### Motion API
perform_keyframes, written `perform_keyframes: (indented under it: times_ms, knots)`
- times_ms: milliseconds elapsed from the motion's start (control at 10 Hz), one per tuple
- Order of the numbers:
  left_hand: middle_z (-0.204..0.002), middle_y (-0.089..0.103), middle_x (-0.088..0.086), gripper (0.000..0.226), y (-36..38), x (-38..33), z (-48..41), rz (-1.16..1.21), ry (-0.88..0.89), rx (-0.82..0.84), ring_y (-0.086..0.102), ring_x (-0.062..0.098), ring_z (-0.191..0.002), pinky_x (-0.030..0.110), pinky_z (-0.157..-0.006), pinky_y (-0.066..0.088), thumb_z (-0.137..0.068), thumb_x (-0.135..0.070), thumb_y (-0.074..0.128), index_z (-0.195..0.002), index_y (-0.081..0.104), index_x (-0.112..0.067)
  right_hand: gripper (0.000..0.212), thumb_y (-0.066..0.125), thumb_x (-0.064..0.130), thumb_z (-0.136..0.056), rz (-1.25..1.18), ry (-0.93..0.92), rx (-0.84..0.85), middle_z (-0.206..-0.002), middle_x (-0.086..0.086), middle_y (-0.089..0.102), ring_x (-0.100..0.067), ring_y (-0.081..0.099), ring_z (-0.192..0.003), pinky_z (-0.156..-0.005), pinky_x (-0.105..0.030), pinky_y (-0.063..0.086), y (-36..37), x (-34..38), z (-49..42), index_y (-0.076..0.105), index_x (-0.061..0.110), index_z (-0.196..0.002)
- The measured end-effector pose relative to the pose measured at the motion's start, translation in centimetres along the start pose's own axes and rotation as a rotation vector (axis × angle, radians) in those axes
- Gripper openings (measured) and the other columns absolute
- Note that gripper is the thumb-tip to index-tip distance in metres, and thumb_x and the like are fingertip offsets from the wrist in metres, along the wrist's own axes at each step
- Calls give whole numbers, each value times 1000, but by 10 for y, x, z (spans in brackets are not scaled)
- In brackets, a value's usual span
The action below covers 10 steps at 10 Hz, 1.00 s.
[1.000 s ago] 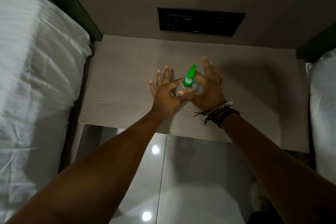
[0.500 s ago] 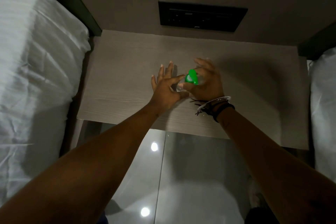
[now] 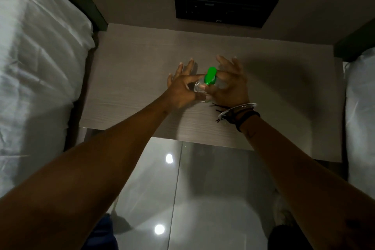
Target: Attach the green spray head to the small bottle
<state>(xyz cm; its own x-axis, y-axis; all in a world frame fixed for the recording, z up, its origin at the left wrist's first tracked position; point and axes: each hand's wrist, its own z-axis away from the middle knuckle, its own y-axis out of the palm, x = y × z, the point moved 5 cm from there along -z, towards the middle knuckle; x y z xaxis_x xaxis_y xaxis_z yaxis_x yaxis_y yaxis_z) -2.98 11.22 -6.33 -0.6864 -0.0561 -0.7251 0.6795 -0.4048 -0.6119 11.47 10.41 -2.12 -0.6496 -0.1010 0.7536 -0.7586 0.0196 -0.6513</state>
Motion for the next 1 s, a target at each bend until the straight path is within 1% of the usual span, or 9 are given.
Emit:
perform_keyframes:
  times_ms: [200,300,400,500,600,700,800,900,1000]
  knots:
    - [-163,3,-1,68,-6,-4,-5,-15,-7,111,-12,25,-149,59,-116,-10,-70,-33,77,-131,48,-40,40,69,41,-63,20,101,-45,-139,-9,52,-37,32,-137,-105,-63,29,3,5,12,71,17,-96]
    - [-163,4,0,61,-7,-5,-4,-9,-23,103,-10,26,-149,56,-116,-10,-77,-26,72,-133,48,-36,67,71,47,-66,41,134,63,-154,-12,29,-34,20,-142,-113,-57,20,5,7,13,55,19,-125]
    - [-163,4,1,59,-6,-4,-3,2,-15,126,-11,26,-149,56,-115,-12,-80,-32,69,-134,47,-34,79,67,53,-67,37,60,72,-157,-11,20,-31,15,-143,-115,-53,17,2,20,23,43,20,-135]
    - [-162,5,2,70,-5,-2,-5,17,0,165,-9,26,-149,55,-115,-13,-68,-53,61,-134,43,-37,77,61,73,-67,138,92,26,-157,-11,23,-29,20,-143,-115,-55,18,0,30,26,54,20,-122]
    - [-163,5,0,64,-2,2,-11,-92,-25,157,-7,25,-149,52,-117,-7,-77,-46,65,-136,41,-38,74,48,76,-66,198,147,-42,-154,-10,32,-29,29,-139,-111,-57,26,-5,34,19,63,20,-113]
    - [-162,7,-2,60,-1,5,-14,-47,-24,138,-7,23,-149,50,-117,-8,-76,-28,74,-131,51,-33,68,44,66,-70,164,159,-40,-154,-8,32,-28,30,-139,-111,-56,26,-7,33,16,63,19,-115]
    - [-162,9,-2,61,1,12,-19,59,-25,138,-7,23,-149,54,-119,-7,-72,-24,77,-128,53,-33,63,52,60,-75,147,157,-30,-155,-9,30,-29,28,-140,-112,-58,25,-6,28,15,60,19,-122]
    - [-162,7,-1,69,-2,2,-12,179,-97,152,-6,22,-149,54,-120,-6,-79,-20,70,-139,37,-27,69,53,64,-74,140,152,-17,-156,-9,28,-30,26,-141,-112,-59,24,-9,32,17,56,18,-126]
    - [-163,2,2,67,-3,-3,-7,-59,-57,175,-7,25,-149,53,-119,-4,-82,-36,65,-141,36,-31,87,55,73,-70,185,169,51,-158,-11,19,-31,17,-144,-115,-59,19,-9,35,18,43,18,-136]
